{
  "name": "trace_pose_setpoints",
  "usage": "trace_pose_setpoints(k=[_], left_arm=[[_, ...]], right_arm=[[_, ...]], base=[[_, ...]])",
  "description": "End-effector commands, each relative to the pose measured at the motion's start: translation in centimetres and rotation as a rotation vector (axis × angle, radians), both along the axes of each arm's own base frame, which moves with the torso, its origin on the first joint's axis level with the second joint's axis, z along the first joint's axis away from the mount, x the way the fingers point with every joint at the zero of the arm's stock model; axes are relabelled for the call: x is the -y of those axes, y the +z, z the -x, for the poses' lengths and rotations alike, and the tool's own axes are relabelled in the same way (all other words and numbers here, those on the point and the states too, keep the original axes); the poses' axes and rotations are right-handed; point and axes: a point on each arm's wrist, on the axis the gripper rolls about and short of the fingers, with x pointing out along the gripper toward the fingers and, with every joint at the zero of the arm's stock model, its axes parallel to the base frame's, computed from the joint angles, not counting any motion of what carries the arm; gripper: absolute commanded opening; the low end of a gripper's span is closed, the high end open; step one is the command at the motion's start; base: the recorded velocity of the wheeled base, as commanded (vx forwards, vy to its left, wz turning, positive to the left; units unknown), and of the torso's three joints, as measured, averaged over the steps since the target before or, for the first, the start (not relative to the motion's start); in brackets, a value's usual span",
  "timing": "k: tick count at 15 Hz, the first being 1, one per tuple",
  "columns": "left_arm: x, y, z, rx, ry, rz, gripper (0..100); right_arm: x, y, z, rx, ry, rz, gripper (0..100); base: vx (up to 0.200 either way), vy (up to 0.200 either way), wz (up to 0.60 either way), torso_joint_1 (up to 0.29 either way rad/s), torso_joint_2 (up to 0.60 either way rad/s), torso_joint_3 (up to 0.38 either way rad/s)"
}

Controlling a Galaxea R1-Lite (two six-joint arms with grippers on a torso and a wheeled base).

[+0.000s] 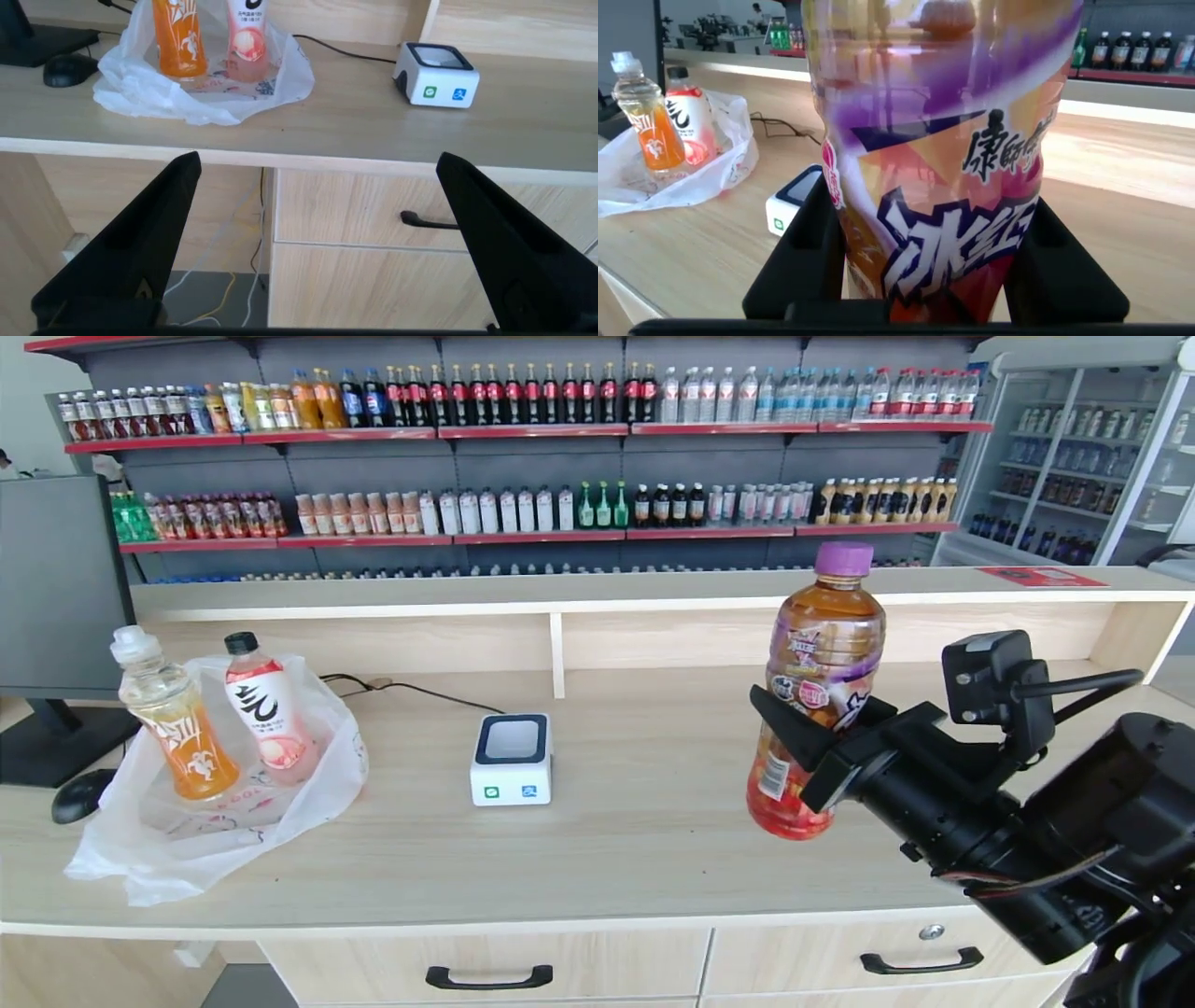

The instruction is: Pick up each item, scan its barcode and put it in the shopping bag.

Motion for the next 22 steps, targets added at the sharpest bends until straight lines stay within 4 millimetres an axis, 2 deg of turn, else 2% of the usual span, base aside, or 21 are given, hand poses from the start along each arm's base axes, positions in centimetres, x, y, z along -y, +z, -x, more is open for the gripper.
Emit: trace_pose_setpoints(k=[1, 17, 22], left_arm=[[0.00, 0.00, 0.00, 0.001, 0.001, 0.000, 100], [0.00, 0.00, 0.00, 0.001, 0.001, 0.006, 100], [0.00, 0.02, 0.00, 0.002, 0.001, 0.000, 100]], right_arm=[[-0.04, -0.01, 0.03, 0.000, 0.002, -0.001, 0], [-0.08, 0.27, -0.03, 0.011, 0.002, -0.008, 0], [-0.09, 0.31, -0.04, 0.012, 0.002, -0.009, 0]], base=[[0.000, 0.200, 0.00, -0.002, 0.00, 0.017], [0.000, 0.200, 0.00, 0.003, 0.00, 0.003], [0.000, 0.000, 0.00, 0.000, 0.00, 0.000]])
